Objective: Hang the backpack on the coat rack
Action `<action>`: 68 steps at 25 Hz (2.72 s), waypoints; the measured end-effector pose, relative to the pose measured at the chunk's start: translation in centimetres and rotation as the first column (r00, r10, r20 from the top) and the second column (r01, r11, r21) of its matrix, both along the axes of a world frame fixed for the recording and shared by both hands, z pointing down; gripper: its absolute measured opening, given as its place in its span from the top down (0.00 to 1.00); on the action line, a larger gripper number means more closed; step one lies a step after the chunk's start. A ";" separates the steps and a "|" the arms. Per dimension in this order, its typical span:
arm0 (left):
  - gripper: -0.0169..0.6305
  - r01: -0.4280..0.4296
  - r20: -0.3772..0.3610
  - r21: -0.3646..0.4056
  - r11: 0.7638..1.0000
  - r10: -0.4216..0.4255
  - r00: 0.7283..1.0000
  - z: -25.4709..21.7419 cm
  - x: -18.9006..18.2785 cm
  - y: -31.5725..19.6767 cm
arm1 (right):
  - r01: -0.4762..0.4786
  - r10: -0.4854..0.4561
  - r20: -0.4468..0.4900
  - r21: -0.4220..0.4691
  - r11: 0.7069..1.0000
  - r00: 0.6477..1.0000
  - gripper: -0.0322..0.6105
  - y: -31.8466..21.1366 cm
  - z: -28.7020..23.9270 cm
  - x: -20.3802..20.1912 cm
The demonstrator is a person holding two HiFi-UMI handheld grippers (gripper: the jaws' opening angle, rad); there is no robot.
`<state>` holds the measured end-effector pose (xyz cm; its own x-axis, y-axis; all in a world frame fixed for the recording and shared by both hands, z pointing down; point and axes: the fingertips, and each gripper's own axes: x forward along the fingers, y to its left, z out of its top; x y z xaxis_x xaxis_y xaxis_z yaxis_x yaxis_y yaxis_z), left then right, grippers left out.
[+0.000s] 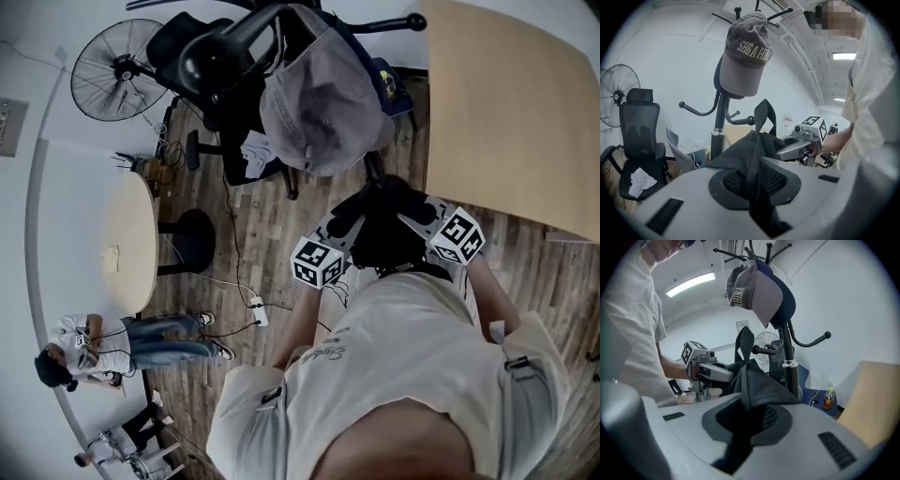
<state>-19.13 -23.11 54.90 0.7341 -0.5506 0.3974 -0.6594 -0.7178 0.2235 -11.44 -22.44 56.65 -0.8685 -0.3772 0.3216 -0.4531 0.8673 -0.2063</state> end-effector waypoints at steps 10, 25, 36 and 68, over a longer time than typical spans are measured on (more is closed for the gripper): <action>0.89 -0.040 -0.019 -0.040 0.998 0.039 0.999 2.3 0.3 -2.3 | -0.070 0.070 -0.011 -0.031 0.997 0.998 0.90 -1.9 2.2 0.3; 0.88 -0.071 0.006 -0.100 0.992 0.072 0.997 5.1 -0.3 -4.8 | -0.101 0.098 -0.031 -0.103 0.990 0.995 0.90 -4.0 5.0 0.0; 0.87 -0.095 0.043 -0.096 0.991 0.099 0.994 5.9 -0.9 -7.2 | -0.100 0.095 -0.043 -0.142 0.985 0.995 0.89 -6.1 5.9 -0.4; 0.77 0.107 0.104 -0.112 0.988 -0.096 0.990 7.0 -2.8 -8.9 | -0.125 0.096 -0.214 -0.123 0.985 0.972 0.75 -7.1 5.2 3.6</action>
